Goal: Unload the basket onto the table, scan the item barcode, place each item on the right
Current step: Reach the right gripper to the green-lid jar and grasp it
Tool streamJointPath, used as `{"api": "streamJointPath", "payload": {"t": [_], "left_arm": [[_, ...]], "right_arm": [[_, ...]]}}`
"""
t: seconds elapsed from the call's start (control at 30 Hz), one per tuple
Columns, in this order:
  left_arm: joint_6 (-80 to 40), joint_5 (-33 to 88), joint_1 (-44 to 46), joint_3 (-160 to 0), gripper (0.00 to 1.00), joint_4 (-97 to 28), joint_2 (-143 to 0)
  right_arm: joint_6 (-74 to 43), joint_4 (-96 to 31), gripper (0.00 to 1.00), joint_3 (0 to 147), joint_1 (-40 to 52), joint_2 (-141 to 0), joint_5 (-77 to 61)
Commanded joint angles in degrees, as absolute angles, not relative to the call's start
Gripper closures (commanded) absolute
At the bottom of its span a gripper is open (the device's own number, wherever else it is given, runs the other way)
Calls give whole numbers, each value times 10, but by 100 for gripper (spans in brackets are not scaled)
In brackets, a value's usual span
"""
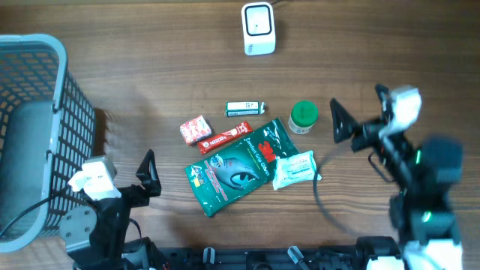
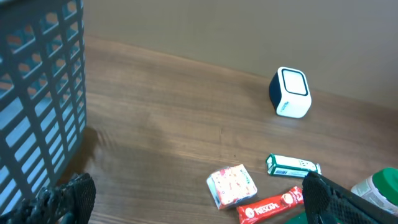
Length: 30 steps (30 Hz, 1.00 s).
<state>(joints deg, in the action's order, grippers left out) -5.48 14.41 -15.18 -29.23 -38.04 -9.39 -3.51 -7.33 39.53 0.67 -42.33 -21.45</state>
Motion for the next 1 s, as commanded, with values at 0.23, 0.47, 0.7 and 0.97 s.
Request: {"api": "streamJointPath", "payload": {"t": [0.23, 0.47, 0.7, 0.97], "left_arm": [[-61, 140, -156, -290, 0, -385, -91], [-61, 141, -156, -290, 0, -385, -91], [-61, 141, -156, -290, 0, -385, -91], [-61, 140, -156, -290, 0, -385, -91]], "right_arm": [[-237, -282, 0, 688, 11, -716, -335], [-326, -452, 0, 760, 110, -806, -56], [-336, -567, 0, 862, 150, -976, -40], [-325, -588, 0, 870, 149, -1070, -39]]}}
